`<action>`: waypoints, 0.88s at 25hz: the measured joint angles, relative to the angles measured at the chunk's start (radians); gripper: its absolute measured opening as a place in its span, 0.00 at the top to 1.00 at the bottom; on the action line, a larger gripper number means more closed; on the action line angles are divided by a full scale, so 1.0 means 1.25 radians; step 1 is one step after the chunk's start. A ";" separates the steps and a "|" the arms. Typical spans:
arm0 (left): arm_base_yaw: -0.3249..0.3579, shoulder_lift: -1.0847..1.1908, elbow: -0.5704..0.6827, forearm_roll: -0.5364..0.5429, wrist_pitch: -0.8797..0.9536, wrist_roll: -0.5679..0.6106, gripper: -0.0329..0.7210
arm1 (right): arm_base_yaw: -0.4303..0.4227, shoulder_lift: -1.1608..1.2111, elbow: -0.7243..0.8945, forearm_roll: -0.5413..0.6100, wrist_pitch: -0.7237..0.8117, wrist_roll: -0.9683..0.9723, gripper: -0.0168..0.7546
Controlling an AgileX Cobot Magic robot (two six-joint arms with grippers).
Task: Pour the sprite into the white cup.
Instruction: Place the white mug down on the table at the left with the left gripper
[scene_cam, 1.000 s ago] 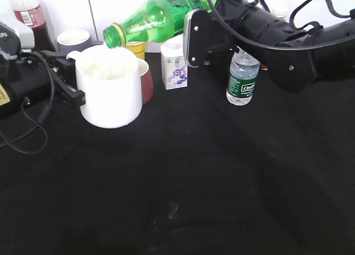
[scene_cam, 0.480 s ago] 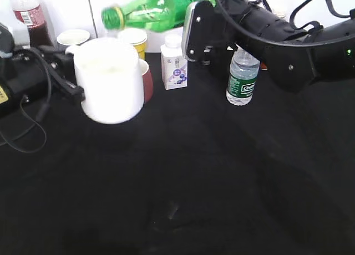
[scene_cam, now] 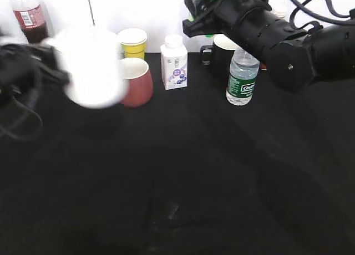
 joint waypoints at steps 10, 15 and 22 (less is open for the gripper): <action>0.294 0.152 -0.087 -0.048 -0.099 0.000 0.88 | 0.001 -0.196 0.049 0.002 0.256 0.077 0.47; 0.295 0.415 -0.268 -0.017 -0.105 0.001 0.88 | 0.001 -0.344 0.185 0.041 0.262 0.095 0.47; 0.270 0.585 -0.461 0.055 -0.106 0.000 0.88 | 0.001 -0.358 0.187 0.042 0.262 0.104 0.48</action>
